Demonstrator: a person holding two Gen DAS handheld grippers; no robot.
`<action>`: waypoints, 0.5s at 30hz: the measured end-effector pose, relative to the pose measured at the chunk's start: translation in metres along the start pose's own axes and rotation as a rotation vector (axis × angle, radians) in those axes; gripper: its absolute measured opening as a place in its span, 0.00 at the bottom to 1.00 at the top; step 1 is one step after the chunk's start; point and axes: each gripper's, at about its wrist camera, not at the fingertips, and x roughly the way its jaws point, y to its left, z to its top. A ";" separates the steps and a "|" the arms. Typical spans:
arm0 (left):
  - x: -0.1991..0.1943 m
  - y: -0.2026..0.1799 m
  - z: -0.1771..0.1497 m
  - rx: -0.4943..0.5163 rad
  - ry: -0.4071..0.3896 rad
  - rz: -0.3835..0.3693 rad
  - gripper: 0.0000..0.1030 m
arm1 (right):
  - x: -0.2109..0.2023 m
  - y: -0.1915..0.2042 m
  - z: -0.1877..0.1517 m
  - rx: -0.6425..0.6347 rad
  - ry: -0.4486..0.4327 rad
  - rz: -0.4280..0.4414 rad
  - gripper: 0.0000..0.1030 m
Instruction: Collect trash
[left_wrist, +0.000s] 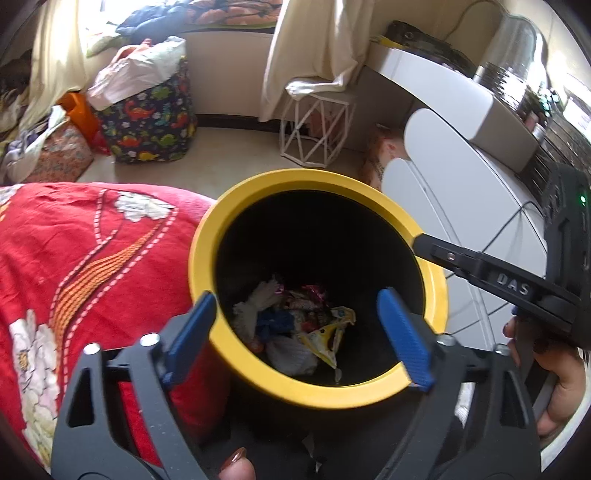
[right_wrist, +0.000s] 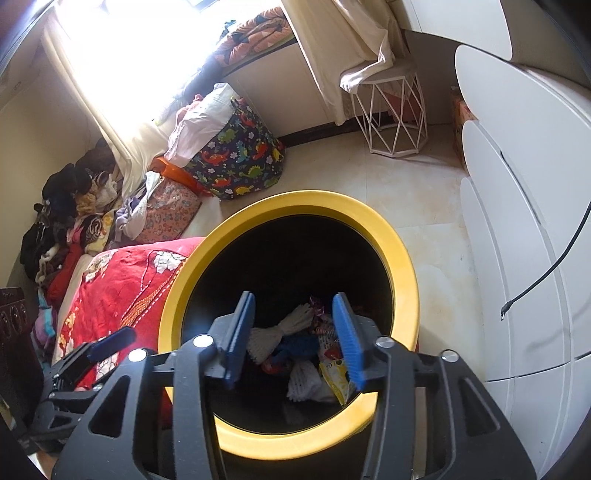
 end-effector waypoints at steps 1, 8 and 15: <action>-0.003 0.002 0.000 -0.007 -0.006 0.014 0.88 | -0.002 0.001 0.000 -0.003 -0.002 0.000 0.51; -0.025 0.024 -0.004 -0.064 -0.038 0.062 0.90 | -0.012 0.012 -0.003 -0.023 -0.021 -0.002 0.68; -0.050 0.046 -0.007 -0.119 -0.084 0.096 0.90 | -0.021 0.025 -0.007 -0.052 -0.044 -0.016 0.84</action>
